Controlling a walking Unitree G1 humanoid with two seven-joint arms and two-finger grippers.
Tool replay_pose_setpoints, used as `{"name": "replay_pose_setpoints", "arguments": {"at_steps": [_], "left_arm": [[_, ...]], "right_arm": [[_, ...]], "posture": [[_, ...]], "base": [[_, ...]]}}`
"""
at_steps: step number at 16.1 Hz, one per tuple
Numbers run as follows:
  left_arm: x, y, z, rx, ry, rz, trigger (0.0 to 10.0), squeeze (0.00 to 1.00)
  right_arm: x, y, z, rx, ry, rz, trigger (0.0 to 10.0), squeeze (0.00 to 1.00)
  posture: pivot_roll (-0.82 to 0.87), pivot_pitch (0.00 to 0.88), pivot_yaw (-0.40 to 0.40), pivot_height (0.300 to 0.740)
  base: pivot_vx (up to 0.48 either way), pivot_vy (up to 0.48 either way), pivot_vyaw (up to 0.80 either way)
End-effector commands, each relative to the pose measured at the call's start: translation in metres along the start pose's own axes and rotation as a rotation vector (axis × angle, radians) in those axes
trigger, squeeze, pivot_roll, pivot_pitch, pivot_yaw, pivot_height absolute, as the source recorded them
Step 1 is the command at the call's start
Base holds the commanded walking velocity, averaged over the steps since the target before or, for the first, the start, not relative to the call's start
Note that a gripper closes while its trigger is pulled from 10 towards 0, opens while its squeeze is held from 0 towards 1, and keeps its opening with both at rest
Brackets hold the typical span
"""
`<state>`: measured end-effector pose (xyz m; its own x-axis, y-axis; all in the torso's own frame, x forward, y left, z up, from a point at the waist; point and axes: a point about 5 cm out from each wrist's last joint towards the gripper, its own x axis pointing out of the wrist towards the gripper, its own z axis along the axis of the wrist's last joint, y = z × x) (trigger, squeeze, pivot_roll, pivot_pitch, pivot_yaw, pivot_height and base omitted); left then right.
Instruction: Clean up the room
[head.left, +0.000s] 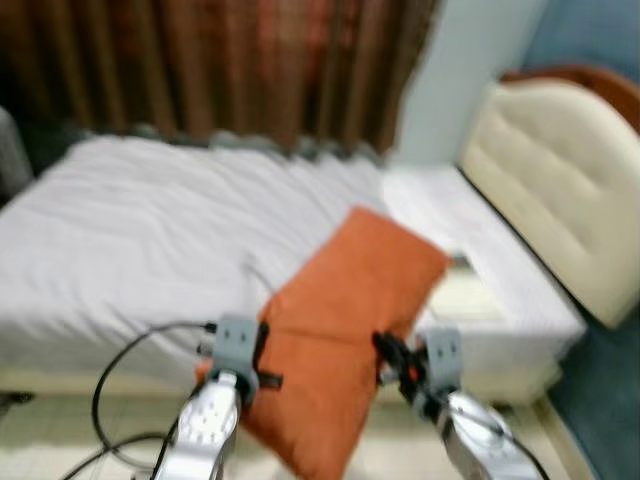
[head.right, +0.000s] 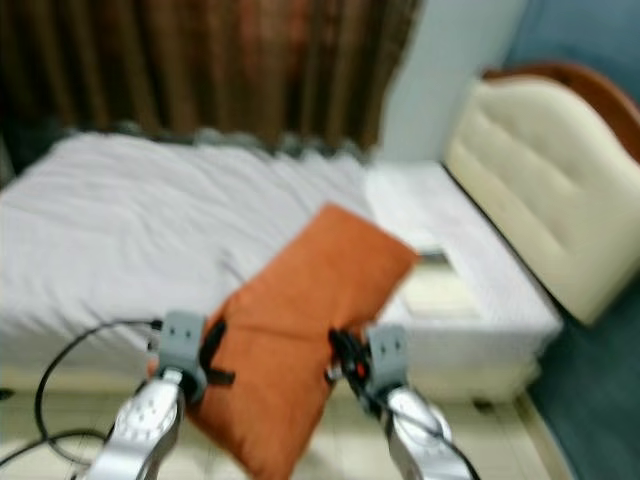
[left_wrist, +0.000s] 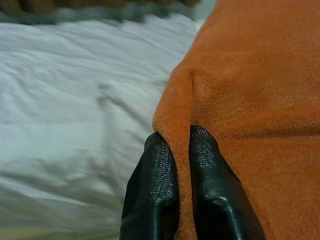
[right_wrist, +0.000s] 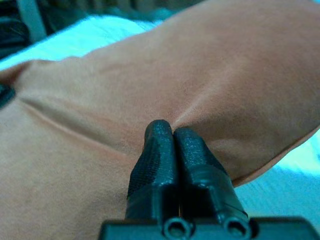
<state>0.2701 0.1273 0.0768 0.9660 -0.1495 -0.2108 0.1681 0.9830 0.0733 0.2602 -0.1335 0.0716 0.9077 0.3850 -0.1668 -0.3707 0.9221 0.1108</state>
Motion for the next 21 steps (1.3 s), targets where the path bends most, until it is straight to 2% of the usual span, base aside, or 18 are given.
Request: {"name": "replay_pose_setpoints", "arguments": {"at_steps": [1,3,4,6,10,13,18,20,21], "left_arm": [[-0.002,0.041,0.008,0.012,-0.034,0.226,10.0,0.0],[-0.006,0.042,0.004,0.004,-0.027,0.208,10.0,0.0],[-0.019,0.044,-0.002,0.012,-0.018,0.179,10.0,0.0],[-0.027,0.049,-0.01,0.016,0.004,0.2,10.0,0.0],[-0.02,0.046,0.002,0.018,-0.04,0.213,10.0,0.0],[-0.018,0.052,0.003,0.025,-0.037,0.223,10.0,0.0],[-0.012,0.055,0.008,0.014,-0.058,0.232,10.0,0.0],[-0.008,0.058,0.009,0.04,-0.054,0.244,10.0,0.0],[-0.008,0.057,0.012,0.015,-0.07,0.221,10.0,0.0]], "right_arm": [[-0.016,-0.038,-0.001,-0.017,0.004,-0.164,10.0,0.0],[-0.015,-0.037,-0.003,-0.008,0.015,-0.143,10.0,0.0],[-0.02,-0.035,-0.006,-0.002,0.024,-0.133,10.0,0.0],[-0.022,-0.035,-0.013,0.0,0.043,-0.129,10.0,0.0],[-0.012,-0.031,-0.011,0.005,0.032,-0.106,10.0,0.0],[-0.01,-0.031,-0.009,0.011,0.015,-0.106,10.0,0.0],[-0.008,-0.031,-0.007,0.013,0.001,-0.112,10.0,0.0],[-0.006,-0.031,-0.006,0.014,-0.002,-0.11,10.0,0.0],[-0.006,-0.03,-0.006,0.013,-0.002,-0.106,10.0,0.0]], "posture": [[0.07,0.0,-0.104,0.74],[0.08,0.0,-0.109,0.74],[0.08,0.0,-0.111,0.74],[0.1,0.0,-0.112,0.74],[0.11,0.0,-0.113,0.74],[0.11,0.0,-0.114,0.74],[0.11,0.0,-0.11,0.74],[0.11,0.0,-0.107,0.74],[0.11,0.0,-0.106,0.74]], "base": [[0.0,-0.48,0.0],[0.0,-0.48,0.0],[0.0,-0.48,0.0],[0.0,-0.48,0.0],[0.0,-0.48,0.0],[0.0,-0.48,0.72],[0.0,-0.48,0.0],[0.0,0.0,0.0],[0.0,0.0,0.0]]}}
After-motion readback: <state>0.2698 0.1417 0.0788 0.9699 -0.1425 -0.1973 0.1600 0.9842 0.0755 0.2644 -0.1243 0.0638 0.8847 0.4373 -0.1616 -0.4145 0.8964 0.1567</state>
